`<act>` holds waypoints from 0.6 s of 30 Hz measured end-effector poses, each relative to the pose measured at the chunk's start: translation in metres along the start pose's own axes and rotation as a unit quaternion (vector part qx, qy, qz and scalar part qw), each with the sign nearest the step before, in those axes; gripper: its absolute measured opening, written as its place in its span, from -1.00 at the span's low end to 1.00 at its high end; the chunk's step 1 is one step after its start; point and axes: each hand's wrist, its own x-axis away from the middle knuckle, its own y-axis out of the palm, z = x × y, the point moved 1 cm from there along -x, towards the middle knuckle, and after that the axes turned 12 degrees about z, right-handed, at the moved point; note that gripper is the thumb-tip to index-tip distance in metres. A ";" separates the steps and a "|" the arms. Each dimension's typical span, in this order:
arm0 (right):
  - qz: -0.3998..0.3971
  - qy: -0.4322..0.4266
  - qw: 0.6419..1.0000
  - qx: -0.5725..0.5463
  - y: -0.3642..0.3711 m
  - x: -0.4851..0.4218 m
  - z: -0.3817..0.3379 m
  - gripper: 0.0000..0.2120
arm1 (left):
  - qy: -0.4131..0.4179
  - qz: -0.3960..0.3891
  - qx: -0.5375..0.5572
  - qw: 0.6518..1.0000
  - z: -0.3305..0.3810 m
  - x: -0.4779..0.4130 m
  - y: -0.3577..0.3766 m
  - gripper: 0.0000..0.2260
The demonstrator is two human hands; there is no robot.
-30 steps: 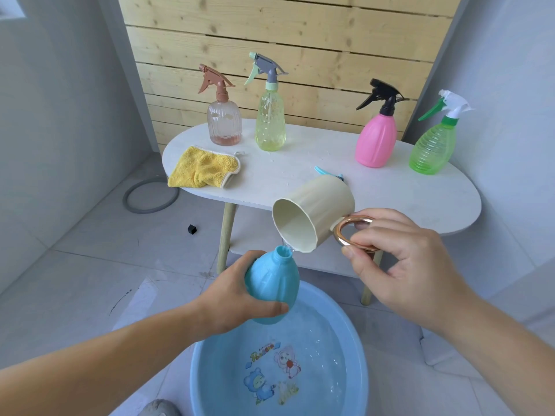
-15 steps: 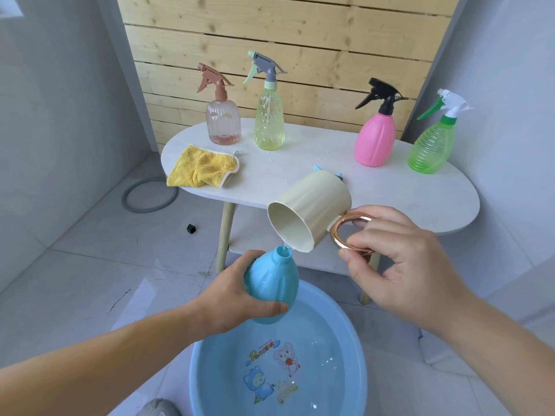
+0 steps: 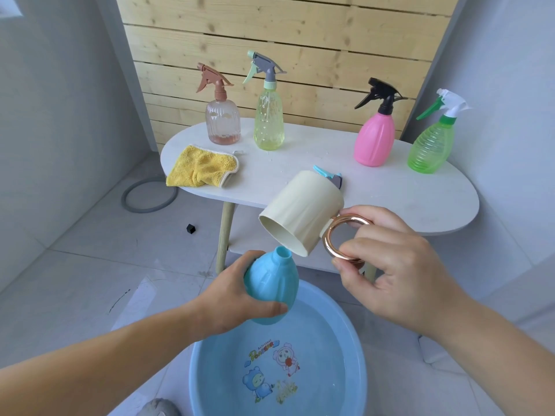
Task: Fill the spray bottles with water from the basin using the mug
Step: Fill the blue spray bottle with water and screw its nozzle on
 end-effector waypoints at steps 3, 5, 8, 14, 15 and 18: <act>0.000 0.068 0.997 -0.027 0.006 0.003 -0.001 -0.81 | -0.002 0.001 0.004 1.000 -0.001 0.000 0.000 -0.27; 0.012 0.196 0.977 -0.079 0.011 0.008 -0.002 -0.78 | -0.004 0.003 0.008 1.000 -0.001 0.001 -0.001 -0.28; 0.017 0.410 0.896 -0.171 0.023 0.019 -0.002 -0.78 | -0.006 0.004 -0.002 1.000 -0.003 0.003 -0.003 -0.29; -0.061 0.596 0.784 -0.160 0.079 0.072 0.023 -0.64 | -0.017 0.001 -0.002 1.000 -0.012 0.005 -0.009 -0.25; -0.100 0.600 0.780 -0.145 0.091 0.087 0.031 -0.65 | -0.021 0.001 -0.002 1.000 -0.013 0.005 -0.009 -0.25; -0.187 0.590 0.778 -0.104 0.123 0.125 0.048 -0.67 | -0.026 -0.003 -0.002 1.000 -0.015 0.005 -0.008 -0.26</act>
